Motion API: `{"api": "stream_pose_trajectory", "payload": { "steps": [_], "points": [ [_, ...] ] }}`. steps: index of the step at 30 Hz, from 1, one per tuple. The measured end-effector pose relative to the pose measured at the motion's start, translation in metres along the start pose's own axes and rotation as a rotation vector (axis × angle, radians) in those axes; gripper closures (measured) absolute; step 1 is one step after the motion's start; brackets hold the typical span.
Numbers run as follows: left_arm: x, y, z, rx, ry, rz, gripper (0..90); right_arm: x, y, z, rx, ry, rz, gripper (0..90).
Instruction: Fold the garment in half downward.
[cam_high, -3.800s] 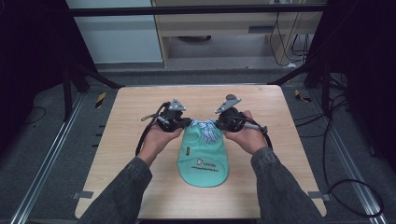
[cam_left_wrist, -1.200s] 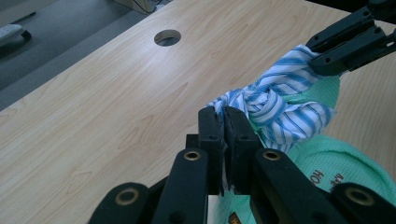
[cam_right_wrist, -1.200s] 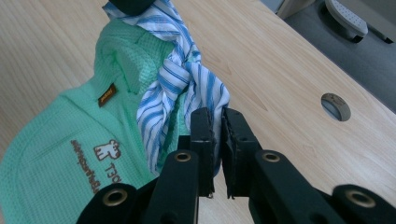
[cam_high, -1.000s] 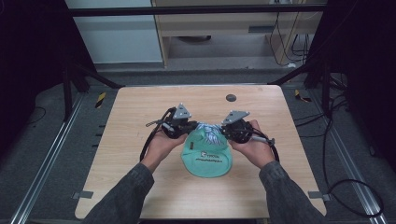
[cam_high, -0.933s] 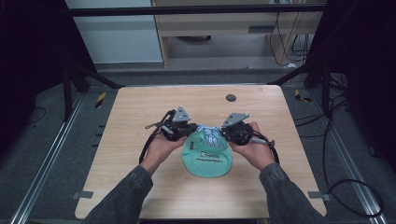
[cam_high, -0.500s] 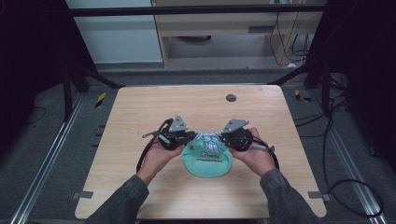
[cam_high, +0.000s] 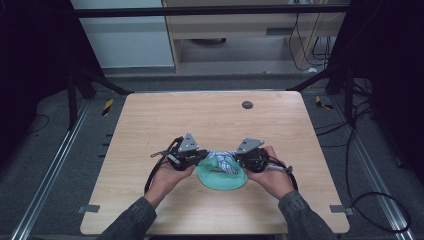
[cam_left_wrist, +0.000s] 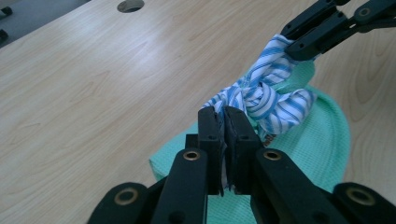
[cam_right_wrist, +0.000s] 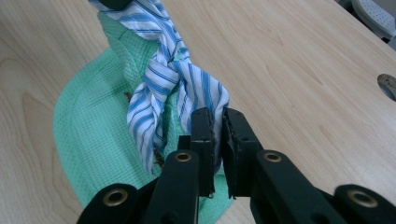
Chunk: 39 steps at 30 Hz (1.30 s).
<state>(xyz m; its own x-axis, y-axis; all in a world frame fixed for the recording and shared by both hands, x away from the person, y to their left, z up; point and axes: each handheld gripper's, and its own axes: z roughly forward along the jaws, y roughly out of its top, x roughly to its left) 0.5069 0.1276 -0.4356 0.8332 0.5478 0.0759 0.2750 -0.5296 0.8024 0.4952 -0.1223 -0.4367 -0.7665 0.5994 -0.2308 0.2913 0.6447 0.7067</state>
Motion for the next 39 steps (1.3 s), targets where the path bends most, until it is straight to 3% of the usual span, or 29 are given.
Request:
{"api": "stream_pose_trajectory", "payload": {
  "steps": [11, 25, 39],
  "points": [
    [-0.017, -0.02, 0.0, 0.019, -0.029, 0.023, 85.2, 0.017, -0.014, -0.001, 0.009, 0.013, -0.02, 83.2],
    [-0.027, -0.039, 0.001, 0.041, -0.057, 0.0, 84.0, 0.036, -0.024, -0.007, 0.012, 0.025, -0.044, 82.8],
    [-0.039, -0.049, -0.002, 0.049, -0.059, 0.016, 86.7, 0.049, -0.036, -0.011, 0.016, 0.044, -0.041, 83.5]
  ]
}}
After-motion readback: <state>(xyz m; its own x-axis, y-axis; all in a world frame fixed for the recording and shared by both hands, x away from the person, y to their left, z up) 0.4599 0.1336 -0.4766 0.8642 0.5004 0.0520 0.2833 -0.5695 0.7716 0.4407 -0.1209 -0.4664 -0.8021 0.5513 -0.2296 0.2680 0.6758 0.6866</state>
